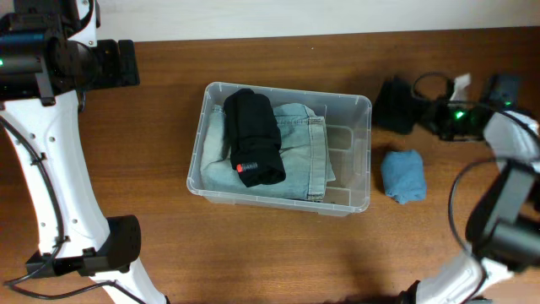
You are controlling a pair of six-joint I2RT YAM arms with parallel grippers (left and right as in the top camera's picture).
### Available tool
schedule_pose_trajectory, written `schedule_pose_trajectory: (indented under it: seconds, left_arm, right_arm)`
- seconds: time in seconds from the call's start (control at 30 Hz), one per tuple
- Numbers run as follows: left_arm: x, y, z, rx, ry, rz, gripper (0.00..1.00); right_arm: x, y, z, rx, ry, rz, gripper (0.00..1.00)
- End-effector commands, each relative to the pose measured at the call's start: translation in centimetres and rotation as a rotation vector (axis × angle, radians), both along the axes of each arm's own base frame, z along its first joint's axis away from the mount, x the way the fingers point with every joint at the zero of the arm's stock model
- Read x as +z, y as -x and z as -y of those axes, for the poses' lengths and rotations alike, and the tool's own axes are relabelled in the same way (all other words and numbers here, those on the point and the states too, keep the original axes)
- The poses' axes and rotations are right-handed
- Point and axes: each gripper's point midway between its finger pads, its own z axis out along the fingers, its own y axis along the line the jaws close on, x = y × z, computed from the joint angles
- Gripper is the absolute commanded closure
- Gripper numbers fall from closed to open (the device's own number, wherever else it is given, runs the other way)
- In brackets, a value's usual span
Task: Pack container
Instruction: 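Move the right gripper to the black folded cloth and grasp it, then carry the black cloth into the box's right side and release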
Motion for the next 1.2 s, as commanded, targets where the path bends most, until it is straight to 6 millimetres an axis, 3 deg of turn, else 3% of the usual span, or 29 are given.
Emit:
schedule_pose_trajectory:
  seconds: [0.0, 0.13, 0.2, 0.27, 0.47, 0.5, 0.57, 0.73, 0.83, 0.9, 0.93, 1.0, 1.17]
  left_arm:
    - [0.6, 0.3, -0.1, 0.009, 0.008, 0.019, 0.0]
    - [0.6, 0.3, -0.1, 0.009, 0.008, 0.019, 0.0]
    - [0.6, 0.3, -0.1, 0.009, 0.008, 0.019, 0.0]
    - [0.6, 0.3, -0.1, 0.009, 0.008, 0.019, 0.0]
    - [0.6, 0.3, -0.1, 0.009, 0.008, 0.019, 0.0]
    - [0.6, 0.3, -0.1, 0.009, 0.008, 0.019, 0.0]
    - [0.6, 0.3, -0.1, 0.009, 0.008, 0.019, 0.0]
    - [0.6, 0.3, -0.1, 0.009, 0.008, 0.019, 0.0]
    - [0.6, 0.3, -0.1, 0.009, 0.008, 0.019, 0.0]
    - [0.6, 0.3, -0.1, 0.009, 0.008, 0.019, 0.0]
    - [0.6, 0.3, -0.1, 0.009, 0.008, 0.019, 0.0]
    - [0.6, 0.3, -0.1, 0.009, 0.008, 0.019, 0.0]
    - [0.6, 0.3, -0.1, 0.009, 0.008, 0.019, 0.0]
  right_arm:
    - [13.5, 1.5, -3.4, 0.086, 0.031, 0.308, 0.96]
    - [18.8, 5.2, -7.6, 0.144, 0.037, 0.376, 0.96]
    - [19.3, 7.2, -10.2, 0.194, 0.015, 0.346, 0.96]
    - [18.3, 9.0, -13.6, 0.27, -0.026, 0.259, 0.96]
    - [11.9, 10.0, -19.6, 0.409, 0.068, 0.046, 0.96]
    - [9.8, 9.9, -21.0, 0.439, 0.099, -0.007, 0.96]
    - [7.6, 9.4, -21.4, 0.438, 0.158, -0.059, 0.96]
    - [1.1, 5.3, -22.0, 0.399, 0.233, -0.137, 0.96]
    - [-4.2, 4.8, -22.2, 0.383, 0.213, -0.272, 0.96]
    - [-5.6, 5.1, -22.1, 0.403, 0.221, -0.302, 0.91]
    - [-5.4, 5.1, -22.1, 0.417, 0.228, -0.29, 0.85]
    - [-3.0, 4.6, -22.0, 0.412, 0.242, -0.224, 0.75]
    - [5.9, 4.6, -20.5, 0.335, 0.33, -0.005, 0.48]
